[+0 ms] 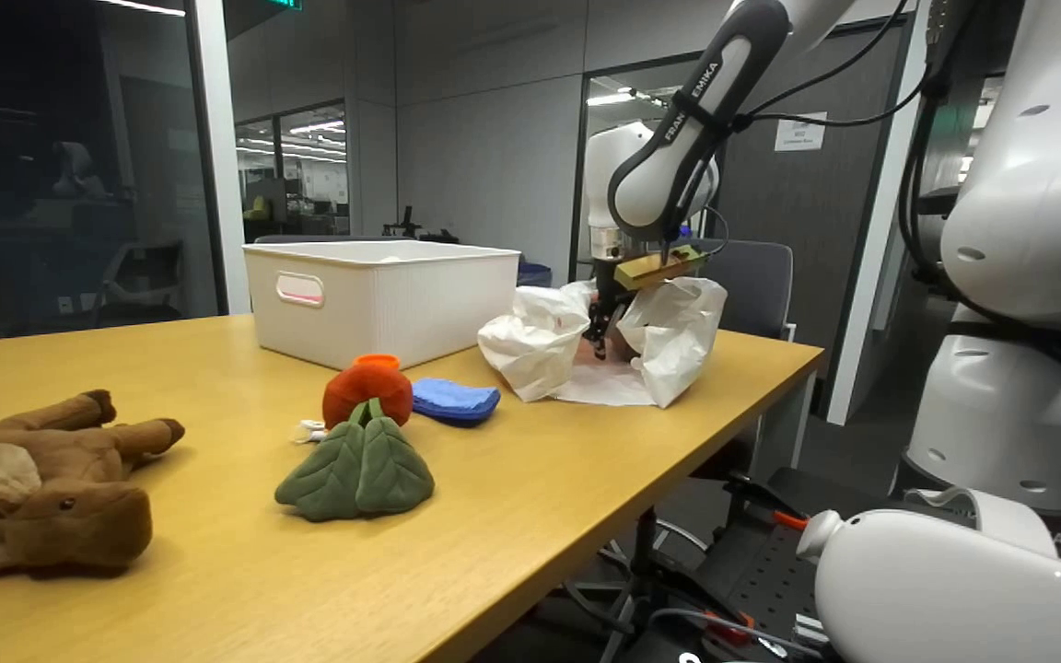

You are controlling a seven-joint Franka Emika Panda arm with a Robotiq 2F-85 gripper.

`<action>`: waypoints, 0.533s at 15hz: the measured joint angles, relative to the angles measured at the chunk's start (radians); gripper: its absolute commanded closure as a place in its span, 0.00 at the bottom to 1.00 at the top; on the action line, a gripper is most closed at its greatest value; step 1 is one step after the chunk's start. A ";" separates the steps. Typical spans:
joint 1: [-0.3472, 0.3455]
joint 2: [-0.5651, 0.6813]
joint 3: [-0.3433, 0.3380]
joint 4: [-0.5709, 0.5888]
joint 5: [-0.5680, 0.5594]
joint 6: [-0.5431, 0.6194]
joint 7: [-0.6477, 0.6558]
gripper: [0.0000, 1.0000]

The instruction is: Take all the objects out of the carrier bag

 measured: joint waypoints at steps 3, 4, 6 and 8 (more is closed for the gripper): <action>-0.003 0.026 -0.033 0.025 0.000 0.002 0.055 0.25; -0.002 0.034 -0.039 0.030 0.000 0.004 0.069 0.25; -0.002 0.045 -0.046 0.036 0.000 0.017 0.083 0.41; -0.002 0.047 -0.049 0.038 0.000 0.033 0.087 0.58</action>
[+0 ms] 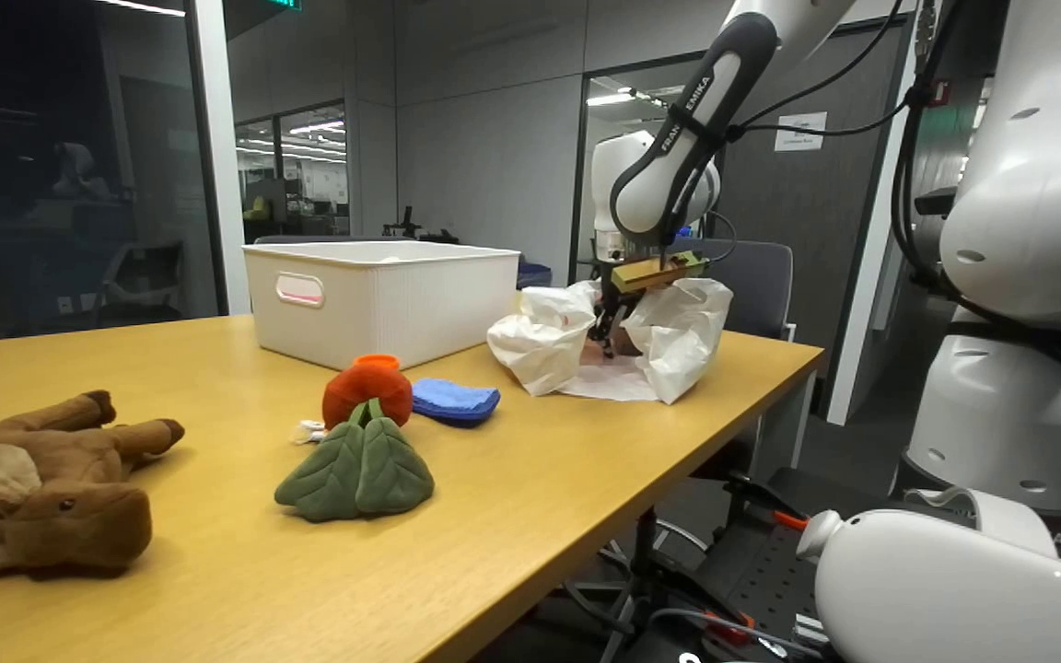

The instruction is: Take all the objects out of the carrier bag

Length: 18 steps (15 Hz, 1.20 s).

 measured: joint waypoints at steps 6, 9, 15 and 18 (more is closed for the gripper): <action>0.009 -0.001 -0.001 0.001 -0.019 0.045 0.005 0.99; 0.028 -0.012 0.004 -0.002 -0.034 0.054 -0.008 1.00; 0.064 -0.149 0.032 -0.067 0.160 0.129 -0.242 0.70; 0.077 -0.217 0.036 -0.093 0.298 0.086 -0.388 0.56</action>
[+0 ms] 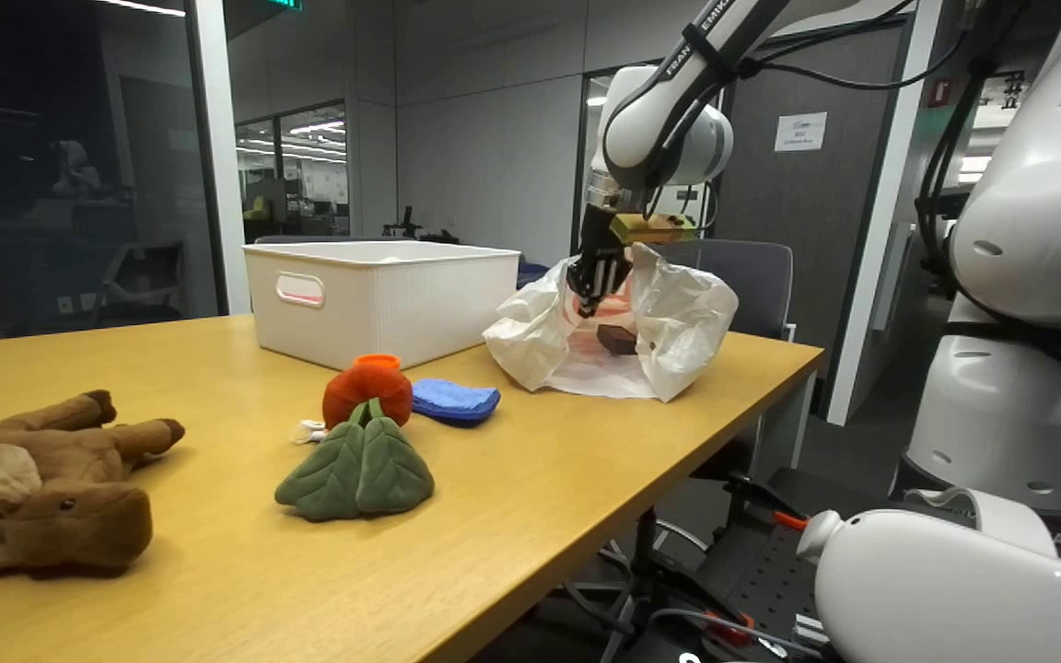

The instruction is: Take all the objects out of the carrier bag

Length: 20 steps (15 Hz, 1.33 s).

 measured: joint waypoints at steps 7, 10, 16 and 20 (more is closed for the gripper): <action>-0.018 0.005 0.001 0.005 -0.002 -0.134 -0.045 0.05; -0.041 0.042 0.001 0.025 -0.059 -0.137 -0.027 0.00; -0.065 0.160 -0.021 0.105 -0.058 -0.123 -0.009 0.00; -0.073 0.237 -0.050 0.152 -0.066 -0.107 0.066 0.00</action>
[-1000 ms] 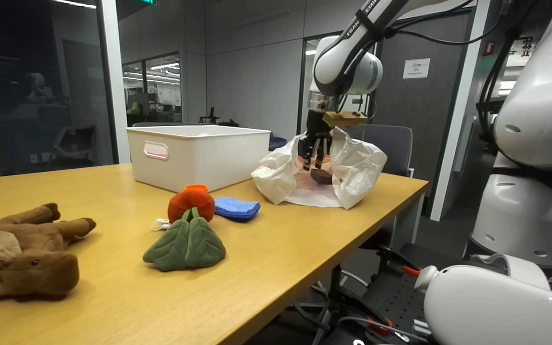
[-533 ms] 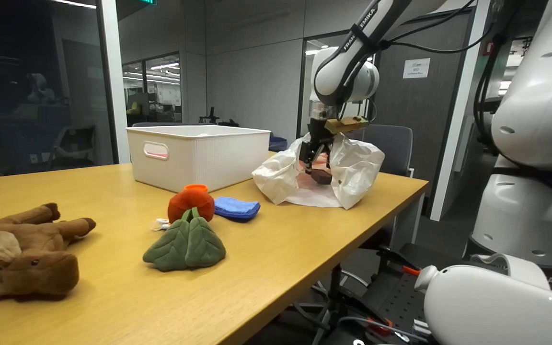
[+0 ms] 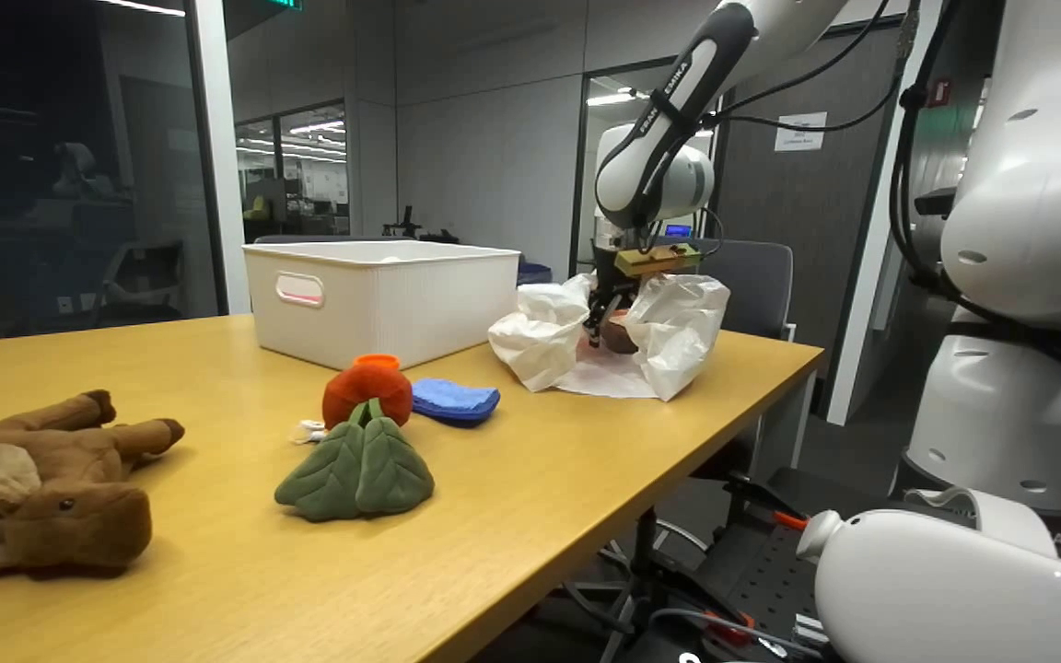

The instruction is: Take all the objects out of the carrier bag

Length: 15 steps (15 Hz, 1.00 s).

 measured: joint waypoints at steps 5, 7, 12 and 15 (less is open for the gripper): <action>0.000 0.058 -0.026 0.028 -0.001 0.020 0.068 0.50; 0.005 0.062 -0.026 0.032 -0.001 0.031 0.075 0.66; 0.025 0.059 -0.026 0.037 -0.043 0.055 0.084 0.89; 0.050 0.055 -0.026 0.036 -0.110 0.072 0.113 0.90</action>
